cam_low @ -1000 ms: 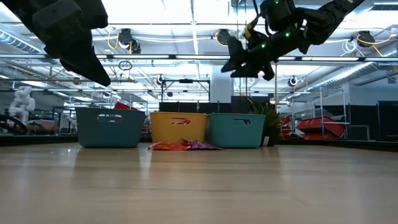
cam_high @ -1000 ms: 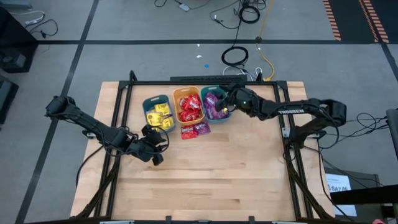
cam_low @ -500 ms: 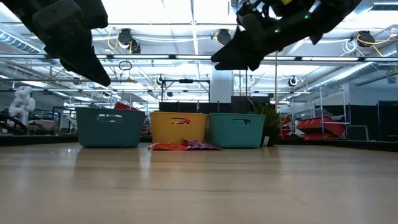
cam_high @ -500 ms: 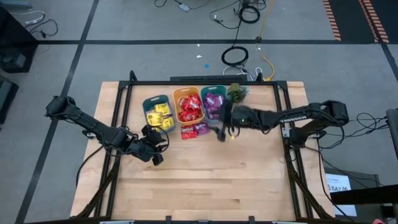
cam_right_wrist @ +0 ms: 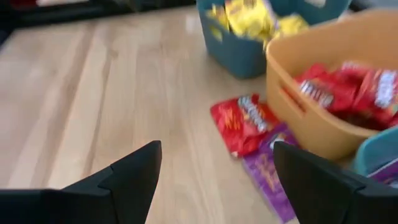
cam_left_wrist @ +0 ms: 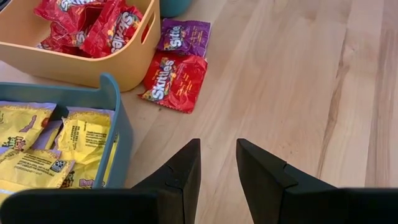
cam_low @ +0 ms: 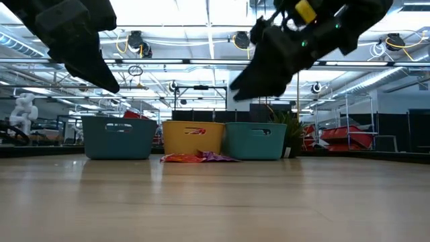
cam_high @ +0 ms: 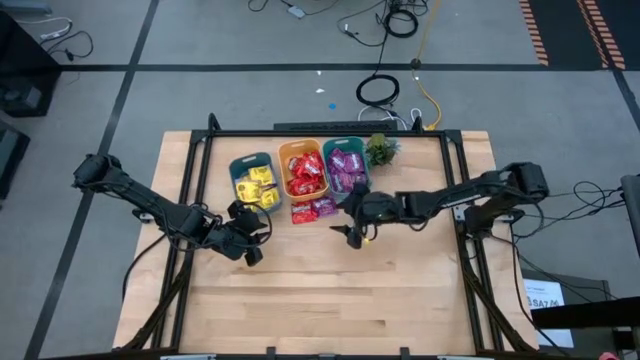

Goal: Sort candy
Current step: Put the purple candy into the green bin

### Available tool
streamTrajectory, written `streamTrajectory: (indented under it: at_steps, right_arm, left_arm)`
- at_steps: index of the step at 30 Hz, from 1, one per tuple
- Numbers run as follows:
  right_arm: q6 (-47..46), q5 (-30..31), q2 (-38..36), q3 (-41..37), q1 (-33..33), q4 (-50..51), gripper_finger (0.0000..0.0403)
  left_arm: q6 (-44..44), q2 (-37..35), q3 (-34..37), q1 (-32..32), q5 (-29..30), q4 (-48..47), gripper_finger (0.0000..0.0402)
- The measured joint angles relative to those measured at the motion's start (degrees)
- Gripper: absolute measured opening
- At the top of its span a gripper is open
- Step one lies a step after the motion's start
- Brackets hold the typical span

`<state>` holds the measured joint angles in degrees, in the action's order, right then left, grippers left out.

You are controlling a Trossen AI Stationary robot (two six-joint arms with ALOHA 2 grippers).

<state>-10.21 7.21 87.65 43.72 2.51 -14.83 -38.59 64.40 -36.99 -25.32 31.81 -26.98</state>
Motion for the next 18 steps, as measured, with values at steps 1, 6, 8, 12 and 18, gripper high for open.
streamTrajectory:
  at_steps: [1, 6, 8, 12, 18]
  right_arm:
    - [-0.49, 0.31, 1.39, 0.00, 0.28, -0.46, 0.0299]
    - [1.54, 4.22, 9.33, 0.02, 2.26, -6.86, 0.0299]
    - [5.95, 7.47, 12.73, 0.02, 3.06, -11.93, 0.0299]
    - [8.31, 10.76, 19.14, 0.42, 3.18, -21.75, 0.0299]
    - [4.17, 16.69, 26.19, 7.32, 1.78, -18.09, 0.0299]
  left_arm:
    - [0.00, 0.00, 0.00, 0.00, 0.02, 0.02, 0.0114]
    - [0.40, 0.00, 0.00, 0.02, 0.17, 0.02, 0.0114]
    - [0.44, 0.00, 0.00, 0.07, 0.31, 0.01, 0.0114]
    - [0.46, -0.01, 0.00, 0.07, 0.85, -0.01, 0.0114]
    - [0.46, -0.01, 0.00, 0.07, 0.96, -0.10, 0.0114]
